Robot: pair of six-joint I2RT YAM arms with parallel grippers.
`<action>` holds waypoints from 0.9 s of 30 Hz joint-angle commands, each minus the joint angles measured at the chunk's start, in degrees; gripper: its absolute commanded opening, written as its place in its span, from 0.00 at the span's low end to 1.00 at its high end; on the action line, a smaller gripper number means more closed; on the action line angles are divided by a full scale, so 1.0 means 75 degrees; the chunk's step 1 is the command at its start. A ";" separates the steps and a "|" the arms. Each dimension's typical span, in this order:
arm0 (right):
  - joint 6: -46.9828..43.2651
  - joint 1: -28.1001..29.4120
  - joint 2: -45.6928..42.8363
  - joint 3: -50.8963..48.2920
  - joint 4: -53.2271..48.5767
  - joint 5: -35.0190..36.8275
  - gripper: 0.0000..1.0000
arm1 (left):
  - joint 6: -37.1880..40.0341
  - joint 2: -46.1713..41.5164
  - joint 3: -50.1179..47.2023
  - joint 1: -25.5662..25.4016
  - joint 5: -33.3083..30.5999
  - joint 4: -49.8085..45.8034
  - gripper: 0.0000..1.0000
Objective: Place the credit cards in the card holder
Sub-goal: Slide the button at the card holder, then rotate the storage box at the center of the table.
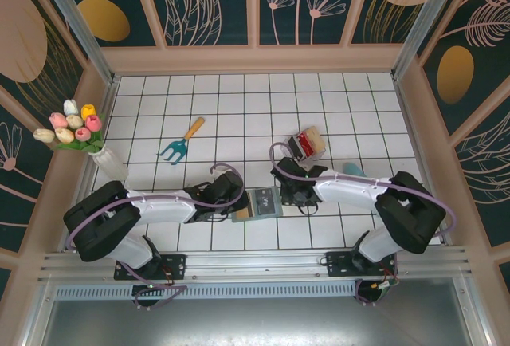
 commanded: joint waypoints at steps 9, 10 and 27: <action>-0.1220 -0.1588 -0.0909 0.0538 -0.0556 -0.0352 0.25 | 0.0254 0.0139 0.0317 0.0002 -0.0754 -0.1405 0.17; -0.1435 -0.1785 -0.1046 0.0739 -0.0633 -0.0278 0.25 | 0.0297 0.0115 0.0399 0.0003 -0.0767 -0.1431 0.18; -0.4210 -0.5546 0.0669 0.3206 0.0343 -0.3056 0.78 | 0.0990 -0.0471 0.1567 0.0380 -0.0803 -0.1913 0.35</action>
